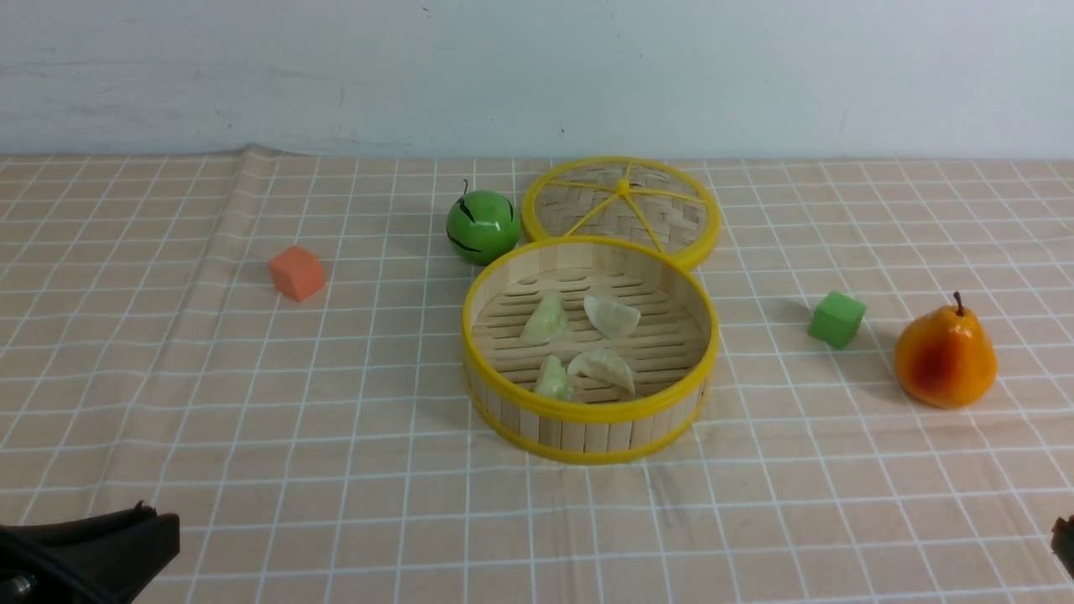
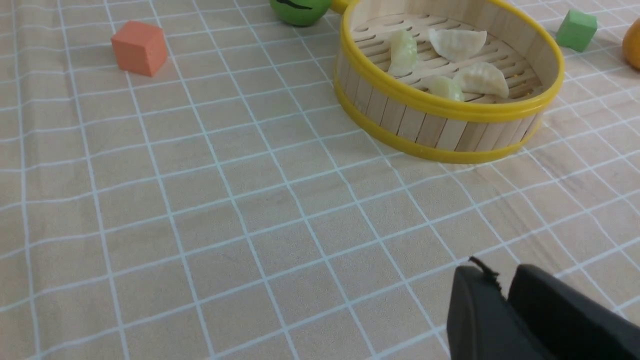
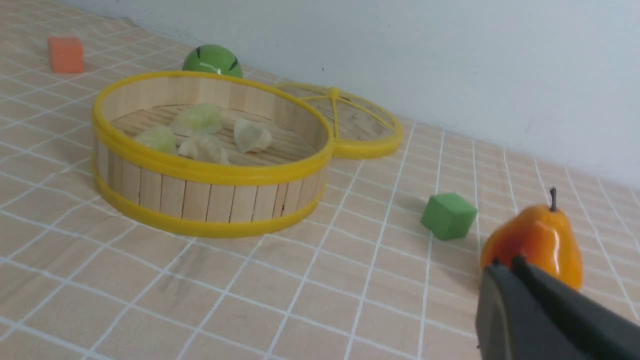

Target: Put the dumplings into the steamer on the table with the brown tablecloth.

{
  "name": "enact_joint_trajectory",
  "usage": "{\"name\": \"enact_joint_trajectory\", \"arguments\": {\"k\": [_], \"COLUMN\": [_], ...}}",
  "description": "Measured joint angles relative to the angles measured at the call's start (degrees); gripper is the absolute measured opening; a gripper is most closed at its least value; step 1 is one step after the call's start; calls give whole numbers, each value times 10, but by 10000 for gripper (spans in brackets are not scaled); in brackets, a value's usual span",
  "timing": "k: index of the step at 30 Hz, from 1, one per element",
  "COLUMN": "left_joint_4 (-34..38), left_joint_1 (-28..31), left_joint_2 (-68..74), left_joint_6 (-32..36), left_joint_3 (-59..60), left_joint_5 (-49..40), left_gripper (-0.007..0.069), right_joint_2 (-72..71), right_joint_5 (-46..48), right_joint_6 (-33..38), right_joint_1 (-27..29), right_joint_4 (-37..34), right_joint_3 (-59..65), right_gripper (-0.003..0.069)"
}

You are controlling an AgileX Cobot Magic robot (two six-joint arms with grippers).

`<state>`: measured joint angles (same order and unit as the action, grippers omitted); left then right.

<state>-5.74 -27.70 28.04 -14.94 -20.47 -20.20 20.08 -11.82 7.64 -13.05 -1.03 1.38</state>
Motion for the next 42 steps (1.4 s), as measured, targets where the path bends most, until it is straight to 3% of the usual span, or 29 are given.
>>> {"name": "enact_joint_trajectory", "arguments": {"k": [6, 13, 42], "left_joint_4": [-1, -1, -3], "left_joint_1": [0, 0, 0], "left_joint_2": [0, 0, -12], "left_joint_6": [0, 0, 0], "left_joint_3": [0, 0, 14], "left_joint_5": [-1, -5, 5], "left_gripper": [92, 97, 122], "right_joint_2": [-122, -206, -207], "right_joint_5": [152, 325, 345], "right_joint_6": [0, -11, -27], "right_joint_1": [47, 104, 106], "right_joint_4": [-38, 21, 24], "right_joint_3": [0, -2, -6], "right_gripper": [-4, 1, 24]}}
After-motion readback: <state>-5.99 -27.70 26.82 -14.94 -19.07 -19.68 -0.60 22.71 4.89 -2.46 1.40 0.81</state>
